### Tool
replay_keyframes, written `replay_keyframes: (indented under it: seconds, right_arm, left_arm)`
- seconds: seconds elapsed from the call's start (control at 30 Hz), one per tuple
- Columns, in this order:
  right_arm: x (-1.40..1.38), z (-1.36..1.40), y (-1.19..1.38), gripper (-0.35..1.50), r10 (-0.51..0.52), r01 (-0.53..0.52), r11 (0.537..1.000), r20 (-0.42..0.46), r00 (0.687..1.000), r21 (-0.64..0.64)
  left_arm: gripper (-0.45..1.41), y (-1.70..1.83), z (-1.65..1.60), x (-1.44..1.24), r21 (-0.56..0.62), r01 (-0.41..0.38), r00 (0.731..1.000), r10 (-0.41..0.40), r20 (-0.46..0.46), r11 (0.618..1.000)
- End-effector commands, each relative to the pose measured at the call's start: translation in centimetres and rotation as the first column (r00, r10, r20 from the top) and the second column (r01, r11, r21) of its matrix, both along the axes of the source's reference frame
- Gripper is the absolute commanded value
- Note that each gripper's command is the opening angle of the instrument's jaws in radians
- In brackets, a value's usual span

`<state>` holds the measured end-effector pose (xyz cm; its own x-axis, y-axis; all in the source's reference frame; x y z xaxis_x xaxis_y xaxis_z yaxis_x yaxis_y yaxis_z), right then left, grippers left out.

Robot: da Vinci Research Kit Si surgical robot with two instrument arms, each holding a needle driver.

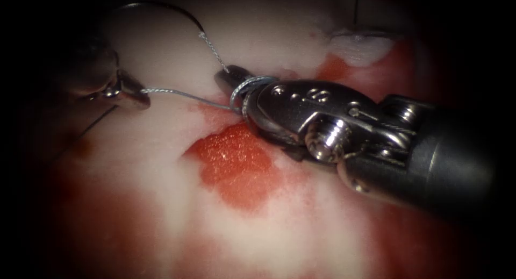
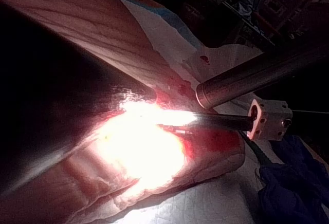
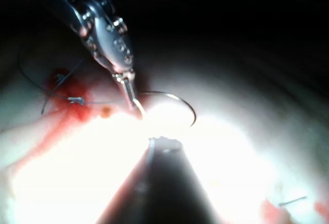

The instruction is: Wound Closure

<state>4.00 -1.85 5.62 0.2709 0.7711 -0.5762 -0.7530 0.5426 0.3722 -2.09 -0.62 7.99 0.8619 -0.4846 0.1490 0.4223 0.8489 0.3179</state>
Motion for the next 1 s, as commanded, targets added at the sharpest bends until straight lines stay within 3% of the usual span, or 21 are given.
replay_keyframes:
  seconds: [0.03,0.17,0.47,0.67,1.0]
  right_arm:
    - [0.10,-0.05,0.11,-0.35,-0.008,0.008,1.000,-0.014,1.000,0.002]
    - [0.09,-0.06,0.11,-0.35,-0.018,0.018,1.000,-0.023,1.000,0.008]
    - [-0.17,-0.39,0.03,-0.35,-0.076,0.080,0.996,-0.096,0.992,0.044]
    - [-0.26,-0.53,0.06,-0.35,-0.145,0.161,0.984,-0.178,0.973,0.081]
    - [-0.37,-0.68,0.05,-0.35,-0.212,0.240,0.966,-0.242,0.947,0.095]
  left_arm:
    - [-0.45,0.11,-0.03,-0.05,-0.004,0.003,1.000,-0.003,0.004,1.000]
    - [-0.45,0.11,-0.03,-0.05,-0.002,0.003,1.000,-0.003,0.005,1.000]
    - [-0.45,0.22,0.03,0.01,-0.032,0.037,0.999,-0.037,-0.020,0.999]
    - [-0.45,0.20,0.17,0.01,-0.044,0.072,0.997,-0.074,-0.036,0.996]
    - [-0.45,0.24,0.19,0.02,-0.042,0.090,0.995,-0.092,-0.045,0.995]
